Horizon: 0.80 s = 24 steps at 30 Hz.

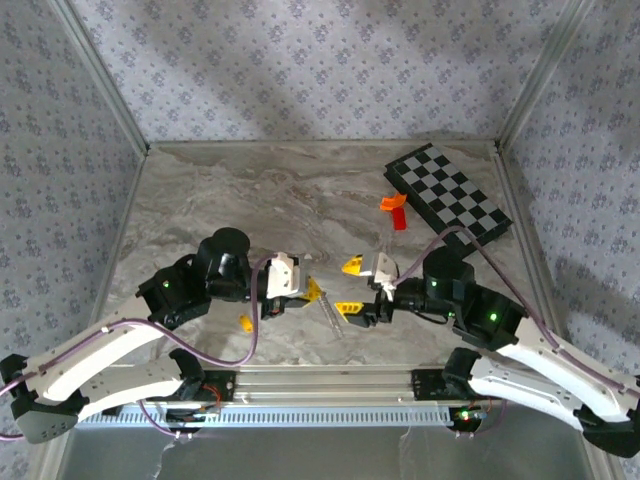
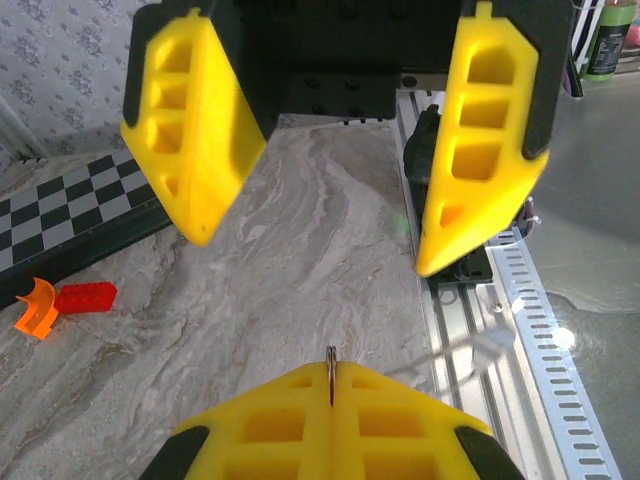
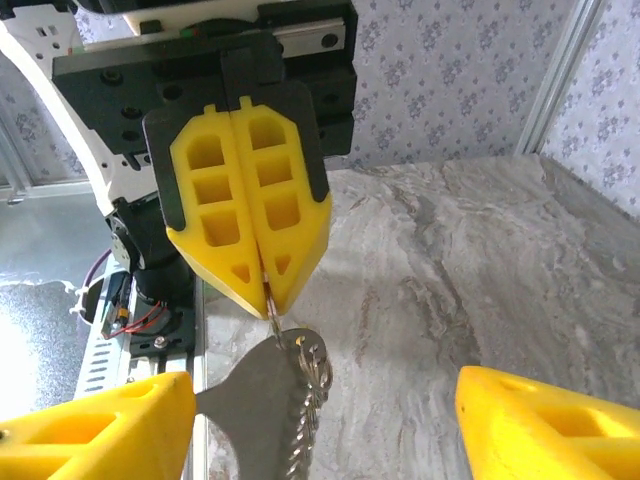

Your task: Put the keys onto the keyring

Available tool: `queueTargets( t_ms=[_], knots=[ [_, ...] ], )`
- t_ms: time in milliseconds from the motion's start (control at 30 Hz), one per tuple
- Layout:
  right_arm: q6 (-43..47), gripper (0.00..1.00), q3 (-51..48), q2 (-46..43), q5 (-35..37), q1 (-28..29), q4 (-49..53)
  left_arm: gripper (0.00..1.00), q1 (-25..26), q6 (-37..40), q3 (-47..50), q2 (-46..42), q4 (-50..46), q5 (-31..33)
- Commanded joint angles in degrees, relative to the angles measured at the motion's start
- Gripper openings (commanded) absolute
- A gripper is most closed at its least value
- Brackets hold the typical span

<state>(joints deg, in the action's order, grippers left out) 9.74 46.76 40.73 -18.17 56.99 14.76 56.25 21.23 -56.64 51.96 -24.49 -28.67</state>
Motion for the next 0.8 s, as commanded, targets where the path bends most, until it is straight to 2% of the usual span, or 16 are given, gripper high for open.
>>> queueTargets(
  t_ms=[0,233,567,767],
  knots=[
    [3.7,0.63,0.2,0.3,3.9,2.1,-2.0,0.0,0.6,1.5,-2.7,0.3,0.2,0.0],
    [4.3,0.49,0.0,1.8,4.7,4.0,-3.1,0.0,1.1,1.6,-2.1,0.5,1.4,0.8],
    [4.8,0.36,0.4,3.1,5.8,5.5,-3.0,0.0,1.7,1.7,-1.7,0.8,2.7,1.2],
    [4.9,0.23,0.5,4.0,6.4,5.9,-2.6,0.0,1.8,1.8,-1.8,1.0,2.8,1.4]
  ],
)
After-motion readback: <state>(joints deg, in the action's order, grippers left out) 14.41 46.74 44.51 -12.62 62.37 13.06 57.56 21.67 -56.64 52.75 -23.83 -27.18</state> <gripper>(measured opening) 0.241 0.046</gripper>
